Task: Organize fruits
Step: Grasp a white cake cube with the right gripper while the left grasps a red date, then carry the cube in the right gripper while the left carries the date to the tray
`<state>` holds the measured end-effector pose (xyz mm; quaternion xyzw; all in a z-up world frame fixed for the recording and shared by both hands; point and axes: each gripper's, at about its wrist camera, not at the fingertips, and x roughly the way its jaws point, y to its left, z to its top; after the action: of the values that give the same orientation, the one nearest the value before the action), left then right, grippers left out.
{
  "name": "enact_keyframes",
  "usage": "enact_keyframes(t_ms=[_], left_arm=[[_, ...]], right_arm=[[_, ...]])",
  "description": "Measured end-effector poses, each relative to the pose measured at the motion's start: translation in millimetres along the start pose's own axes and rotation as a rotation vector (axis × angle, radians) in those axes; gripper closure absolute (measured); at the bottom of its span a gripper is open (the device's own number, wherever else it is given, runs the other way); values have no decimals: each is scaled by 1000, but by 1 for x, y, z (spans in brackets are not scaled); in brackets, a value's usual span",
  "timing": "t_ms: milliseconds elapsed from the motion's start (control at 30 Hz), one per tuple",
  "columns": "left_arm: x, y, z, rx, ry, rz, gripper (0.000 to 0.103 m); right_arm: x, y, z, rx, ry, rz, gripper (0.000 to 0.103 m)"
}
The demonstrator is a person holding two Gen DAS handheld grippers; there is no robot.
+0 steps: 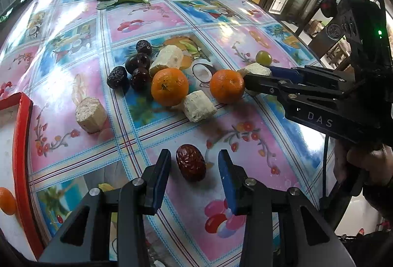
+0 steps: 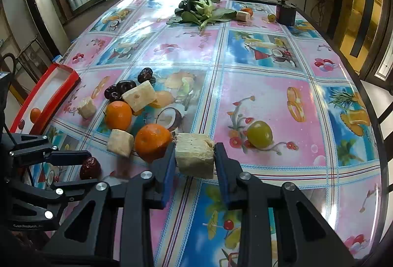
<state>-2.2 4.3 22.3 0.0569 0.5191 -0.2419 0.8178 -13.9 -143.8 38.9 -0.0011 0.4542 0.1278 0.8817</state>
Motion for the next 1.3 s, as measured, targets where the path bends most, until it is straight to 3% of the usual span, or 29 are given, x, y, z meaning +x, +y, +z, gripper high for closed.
enact_keyframes(t_ms=[333,633,1100,1300], left_arm=[[4,-8,0,21,-5,101,77],[6,-12,0,-3,-16,156,80],[5,-11,-1,-70,-31,170,82],[1,-8,-4,-124,-27,142,83]], right_arm=[[2,-1,-1,11,2,-2,71],[8,-4,-6,22,3,-17,74],[-25,-17,-12,110,-44,14,74],[-41,-15,-11,120,-66,14,74]])
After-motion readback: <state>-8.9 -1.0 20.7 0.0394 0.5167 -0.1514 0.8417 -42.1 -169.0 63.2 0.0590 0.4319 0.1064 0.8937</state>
